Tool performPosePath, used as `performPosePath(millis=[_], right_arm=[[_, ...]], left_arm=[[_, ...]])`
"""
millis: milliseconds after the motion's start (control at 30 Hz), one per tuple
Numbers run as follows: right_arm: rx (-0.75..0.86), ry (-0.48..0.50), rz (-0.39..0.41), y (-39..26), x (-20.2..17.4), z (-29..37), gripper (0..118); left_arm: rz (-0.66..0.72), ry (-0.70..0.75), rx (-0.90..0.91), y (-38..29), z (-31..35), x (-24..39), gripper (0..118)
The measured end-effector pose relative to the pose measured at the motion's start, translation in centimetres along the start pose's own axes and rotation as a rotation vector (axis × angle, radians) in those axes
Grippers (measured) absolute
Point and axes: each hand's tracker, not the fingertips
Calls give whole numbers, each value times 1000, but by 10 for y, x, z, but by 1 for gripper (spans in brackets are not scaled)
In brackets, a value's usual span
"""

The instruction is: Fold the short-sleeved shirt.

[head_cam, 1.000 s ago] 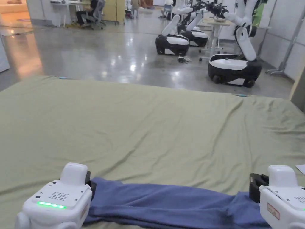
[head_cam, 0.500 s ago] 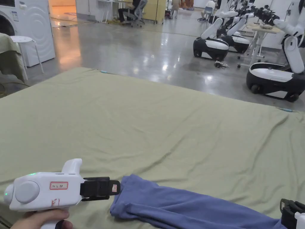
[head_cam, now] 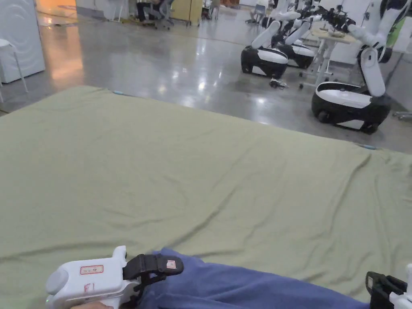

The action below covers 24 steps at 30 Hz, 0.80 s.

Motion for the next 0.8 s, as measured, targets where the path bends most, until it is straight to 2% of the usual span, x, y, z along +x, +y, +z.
performPosePath(millis=[67, 100, 133, 167, 200, 233, 267, 333, 400, 533, 633, 700, 800], right_arm=[[2, 4, -6, 2, -1, 0, 2], [4, 7, -12, 3, -3, 1, 2], [4, 12, -15, 3, -5, 1, 2], [5, 13, -15, 3, -7, 2, 2], [7, 15, -14, 3, -8, 3, 2], [8, 23, -13, 2, -9, 3, 2], [7, 26, -12, 2, -10, 4, 2], [15, 28, -6, 2, -10, 7, 2], [25, 32, -8, 3, -9, 10, 2], [48, 52, -27, 4, -7, 18, 2], [64, 71, -44, 3, -8, 20, 2], [72, 81, -53, 1, -8, 23, 2], [84, 102, -66, -1, -5, 27, 2]], left_arm=[[-15, 31, 0, -1, -10, 11, 80], [-25, 80, 8, -1, -9, 15, 66], [-29, 193, 21, -2, -9, 19, 15], [-56, 355, 36, 25, -4, 4, 7], [-81, 373, 16, 24, -3, 4, 7], [-95, 282, 25, 22, -1, 13, 7], [-110, 368, 42, 22, 1, 25, 7], [-248, 490, 57, 27, 0, 38, 7], [-244, 529, 111, 37, 17, 49, 7], [-286, 733, 233, 63, 41, 68, 7], [-268, 754, 199, 56, 32, 86, 7], [-307, 816, 198, 31, 13, 113, 7], [-385, 752, 185, 4, -21, 152, 7]])
